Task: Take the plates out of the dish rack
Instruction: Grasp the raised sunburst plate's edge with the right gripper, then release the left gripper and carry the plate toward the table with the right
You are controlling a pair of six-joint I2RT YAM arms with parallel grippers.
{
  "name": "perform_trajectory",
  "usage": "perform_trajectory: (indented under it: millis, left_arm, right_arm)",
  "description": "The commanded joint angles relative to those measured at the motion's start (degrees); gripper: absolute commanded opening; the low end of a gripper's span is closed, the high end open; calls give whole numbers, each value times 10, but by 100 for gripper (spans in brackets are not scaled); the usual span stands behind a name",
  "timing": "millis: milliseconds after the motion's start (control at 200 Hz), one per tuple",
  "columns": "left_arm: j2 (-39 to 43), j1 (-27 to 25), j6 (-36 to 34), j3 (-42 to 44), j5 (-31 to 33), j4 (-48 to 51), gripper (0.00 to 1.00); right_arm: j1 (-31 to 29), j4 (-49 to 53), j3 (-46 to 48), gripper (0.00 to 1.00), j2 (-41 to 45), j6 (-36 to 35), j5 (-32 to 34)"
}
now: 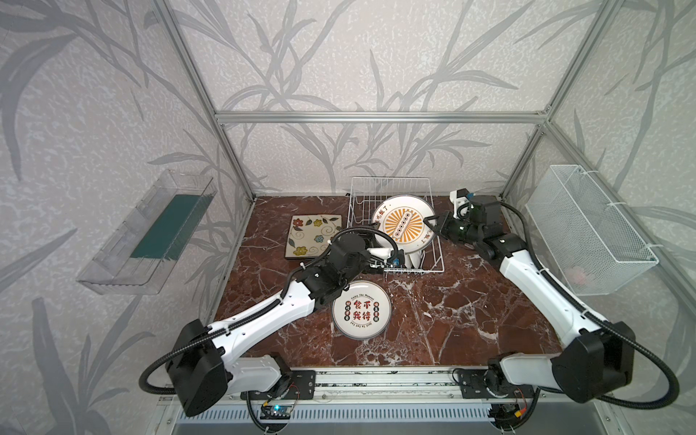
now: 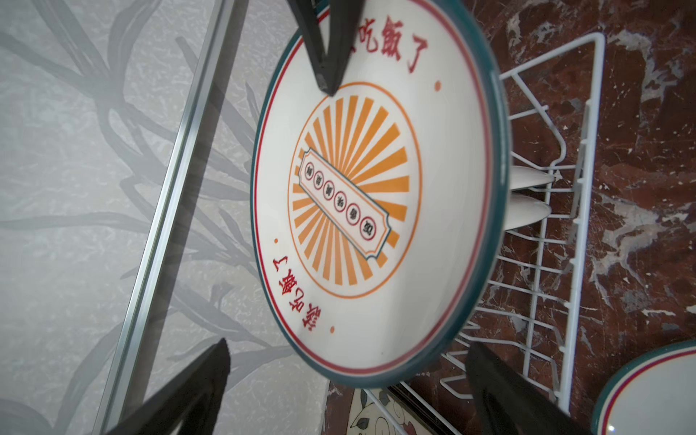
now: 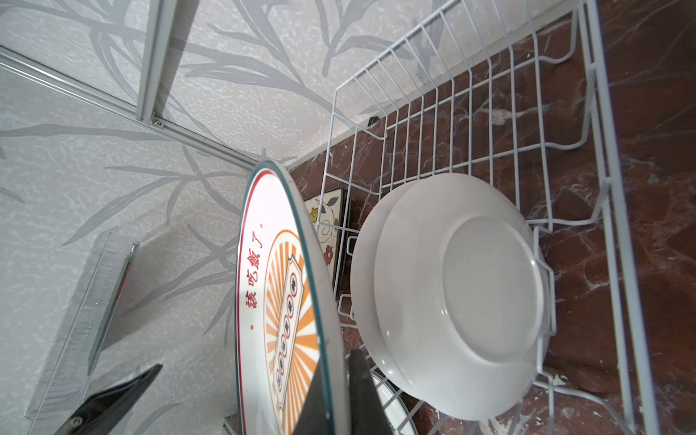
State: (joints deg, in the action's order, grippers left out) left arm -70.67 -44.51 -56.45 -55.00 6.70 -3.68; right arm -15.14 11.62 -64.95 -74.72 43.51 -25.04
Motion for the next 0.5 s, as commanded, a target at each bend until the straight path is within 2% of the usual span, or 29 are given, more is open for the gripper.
perform_trajectory:
  millis: [0,120,190,430,495]
  left_arm:
    - [50,25,108,-15,-32,32,99]
    - [92,87,242,-24,-108,53,99]
    - [111,133,314,-23,-152,50,99]
    - [114,230,433,-28,-219,80,99]
    - [107,253,465,-28,-238,80,99]
  right_arm:
    - [15,-30,18,0,49,-28,-50]
    - [19,25,36,0,85,-86,-73]
    - [19,33,58,0,111,-96,-87]
    - [8,52,139,0,193,-74,-110]
    - [-8,53,167,0,216,-47,-100]
